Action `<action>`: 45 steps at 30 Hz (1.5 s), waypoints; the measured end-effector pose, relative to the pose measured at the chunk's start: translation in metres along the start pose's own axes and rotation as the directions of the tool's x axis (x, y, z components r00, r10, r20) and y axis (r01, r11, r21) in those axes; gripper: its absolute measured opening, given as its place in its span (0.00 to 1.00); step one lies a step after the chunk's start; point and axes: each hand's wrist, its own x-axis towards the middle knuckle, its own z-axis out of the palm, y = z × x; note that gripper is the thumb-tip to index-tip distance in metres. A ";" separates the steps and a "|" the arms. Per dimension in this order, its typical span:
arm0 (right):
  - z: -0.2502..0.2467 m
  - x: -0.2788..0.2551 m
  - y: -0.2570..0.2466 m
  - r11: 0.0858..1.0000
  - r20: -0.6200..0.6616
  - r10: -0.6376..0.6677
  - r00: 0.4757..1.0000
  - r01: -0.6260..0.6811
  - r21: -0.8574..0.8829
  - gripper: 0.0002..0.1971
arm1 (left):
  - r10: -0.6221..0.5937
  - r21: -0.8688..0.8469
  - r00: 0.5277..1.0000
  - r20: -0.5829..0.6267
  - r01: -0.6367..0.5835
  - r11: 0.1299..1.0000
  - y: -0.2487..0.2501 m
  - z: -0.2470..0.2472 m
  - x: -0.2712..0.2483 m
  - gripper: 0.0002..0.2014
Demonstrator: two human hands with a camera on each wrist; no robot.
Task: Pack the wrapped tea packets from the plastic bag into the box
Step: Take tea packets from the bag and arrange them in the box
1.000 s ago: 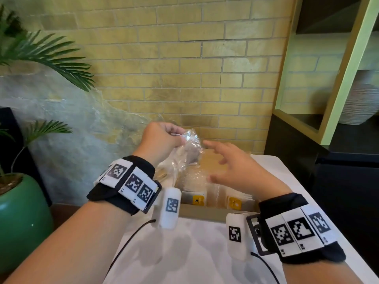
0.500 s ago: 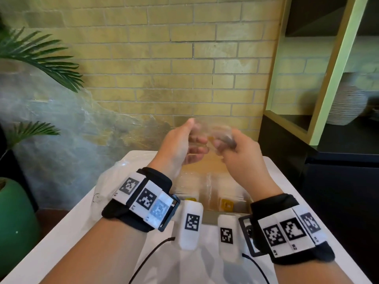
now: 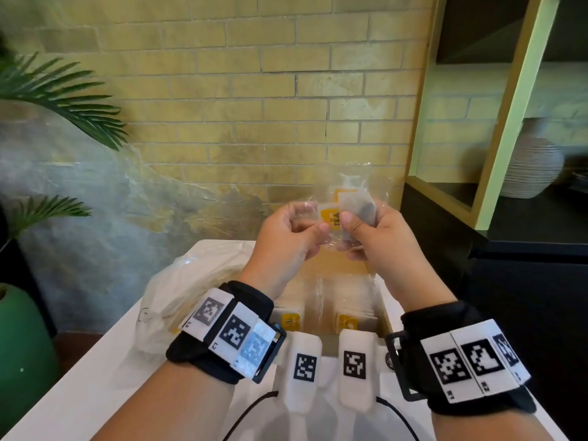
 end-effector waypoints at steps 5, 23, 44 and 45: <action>-0.017 0.001 -0.003 0.983 -0.068 -0.075 0.995 0.063 -0.170 0.08 | 0.104 0.074 0.993 -0.056 -0.099 0.992 0.010 0.010 0.002 0.10; -0.035 -0.013 -0.029 0.937 0.095 -0.160 0.982 0.182 -0.299 0.09 | 0.105 0.171 0.992 -0.069 -0.092 0.981 0.030 0.018 -0.017 0.13; -0.041 -0.011 -0.011 0.967 0.067 -0.071 0.995 0.085 -0.238 0.16 | -0.026 0.007 0.994 0.105 0.025 1.000 0.024 0.030 -0.028 0.07; -0.042 -0.011 -0.009 0.978 0.049 -0.060 0.997 0.069 -0.199 0.13 | -0.027 0.010 0.991 0.131 0.026 1.000 0.023 0.029 -0.027 0.07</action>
